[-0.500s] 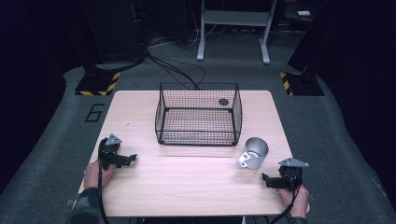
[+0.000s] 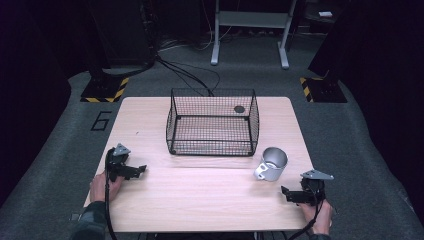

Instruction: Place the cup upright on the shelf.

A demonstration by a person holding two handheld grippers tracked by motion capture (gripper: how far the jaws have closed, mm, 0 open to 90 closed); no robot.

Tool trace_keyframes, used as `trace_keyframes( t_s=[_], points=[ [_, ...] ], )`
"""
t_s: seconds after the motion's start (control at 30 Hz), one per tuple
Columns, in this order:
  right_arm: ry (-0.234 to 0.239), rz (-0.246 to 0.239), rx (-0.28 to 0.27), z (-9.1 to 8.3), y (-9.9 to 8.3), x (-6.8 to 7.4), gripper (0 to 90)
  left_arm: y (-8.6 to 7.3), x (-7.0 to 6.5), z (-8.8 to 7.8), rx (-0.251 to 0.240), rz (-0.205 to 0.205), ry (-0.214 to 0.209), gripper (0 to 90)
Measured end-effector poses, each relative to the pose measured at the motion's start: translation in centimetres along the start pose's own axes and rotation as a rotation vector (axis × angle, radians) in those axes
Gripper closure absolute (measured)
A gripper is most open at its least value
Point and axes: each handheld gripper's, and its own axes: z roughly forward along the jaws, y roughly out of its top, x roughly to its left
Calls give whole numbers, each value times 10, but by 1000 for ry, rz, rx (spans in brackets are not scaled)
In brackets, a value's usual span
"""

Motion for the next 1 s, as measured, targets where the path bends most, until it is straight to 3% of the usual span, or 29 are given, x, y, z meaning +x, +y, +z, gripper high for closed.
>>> trace_keyframes(
  t_s=[0.13,0.3,0.67,1.0],
  points=[
    [13,27,-11,-7,0,2,0,0,-1,0,5,-9,-2,4],
    [40,14,-5,-14,9,5,0,0,-1,-1,10,-8,-3,4],
    [88,-4,-46,-30,38,16,0,0,0,-1,8,-6,-2,4],
    [99,-27,-58,-35,57,20,0,0,0,0,-1,-3,2,4]
  ],
)
